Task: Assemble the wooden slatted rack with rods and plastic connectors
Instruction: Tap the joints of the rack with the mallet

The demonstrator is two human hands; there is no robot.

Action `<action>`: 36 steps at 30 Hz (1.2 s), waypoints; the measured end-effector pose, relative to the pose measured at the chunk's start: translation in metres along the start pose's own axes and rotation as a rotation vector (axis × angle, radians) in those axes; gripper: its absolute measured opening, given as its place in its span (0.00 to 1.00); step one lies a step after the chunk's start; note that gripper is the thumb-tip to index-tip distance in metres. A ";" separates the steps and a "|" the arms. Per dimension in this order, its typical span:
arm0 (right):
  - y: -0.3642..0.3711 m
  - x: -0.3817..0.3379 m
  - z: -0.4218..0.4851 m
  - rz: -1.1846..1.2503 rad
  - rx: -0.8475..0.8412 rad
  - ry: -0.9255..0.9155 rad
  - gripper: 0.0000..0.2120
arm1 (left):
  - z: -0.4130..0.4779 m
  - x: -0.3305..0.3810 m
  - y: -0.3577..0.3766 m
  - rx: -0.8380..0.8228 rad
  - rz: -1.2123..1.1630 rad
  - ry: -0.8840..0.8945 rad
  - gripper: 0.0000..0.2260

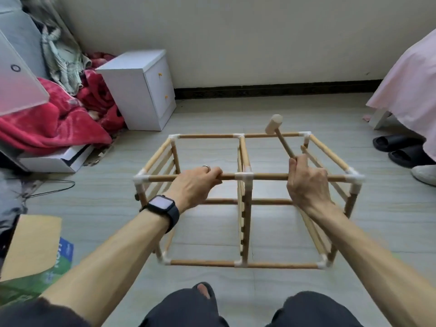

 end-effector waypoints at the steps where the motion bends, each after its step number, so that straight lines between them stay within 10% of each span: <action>1: -0.005 -0.002 0.017 -0.003 0.044 -0.011 0.13 | 0.012 -0.005 -0.012 0.046 -0.005 -0.014 0.14; 27: 0.142 0.121 0.151 -0.089 -0.323 0.237 0.14 | 0.236 -0.050 0.061 0.061 -0.186 -0.200 0.16; 32: 0.101 0.088 0.129 0.201 -0.233 0.218 0.15 | 0.182 -0.012 0.044 0.176 -0.532 -0.383 0.22; 36: 0.085 0.059 0.102 0.229 -0.394 0.202 0.13 | 0.158 0.052 0.052 -0.075 -0.856 -0.397 0.31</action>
Point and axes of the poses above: each hand's wrist, its own z-axis towards the middle knuckle, its own y-axis out of the palm, x = y × z, the point moved 5 cm from there along z, towards the middle knuckle, and after that the axes turned 8 degrees about -x, right-handed, at the moved point
